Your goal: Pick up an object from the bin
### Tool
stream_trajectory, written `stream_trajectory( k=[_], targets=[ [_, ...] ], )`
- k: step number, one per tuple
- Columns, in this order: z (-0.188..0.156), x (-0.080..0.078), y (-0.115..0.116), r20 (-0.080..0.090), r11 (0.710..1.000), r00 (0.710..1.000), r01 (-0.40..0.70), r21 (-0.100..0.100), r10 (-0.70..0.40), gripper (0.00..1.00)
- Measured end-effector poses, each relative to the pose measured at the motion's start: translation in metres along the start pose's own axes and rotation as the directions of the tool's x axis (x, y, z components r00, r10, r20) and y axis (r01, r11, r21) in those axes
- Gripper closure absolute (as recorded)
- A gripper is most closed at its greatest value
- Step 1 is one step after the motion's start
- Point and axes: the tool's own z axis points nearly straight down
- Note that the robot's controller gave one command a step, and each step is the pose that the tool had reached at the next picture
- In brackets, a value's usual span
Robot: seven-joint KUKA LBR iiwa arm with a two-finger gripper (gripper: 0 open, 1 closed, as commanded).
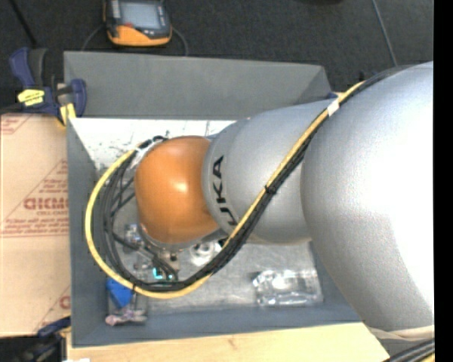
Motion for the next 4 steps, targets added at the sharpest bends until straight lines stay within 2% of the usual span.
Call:
stream_trajectory(
  k=[1,2,3,4],
  targets=[
    [0.07,0.003,0.007,0.015,0.999,0.999,0.046,-0.004,-0.046,0.0],
    [0.039,0.009,-0.002,0.011,0.999,0.999,-0.032,-0.004,0.032,0.0],
    [0.041,0.012,-0.008,0.003,0.971,0.971,-0.238,0.0,0.238,0.0],
    [0.069,0.009,-0.001,0.014,0.985,0.985,-0.17,-0.003,0.17,0.0]
  ],
)
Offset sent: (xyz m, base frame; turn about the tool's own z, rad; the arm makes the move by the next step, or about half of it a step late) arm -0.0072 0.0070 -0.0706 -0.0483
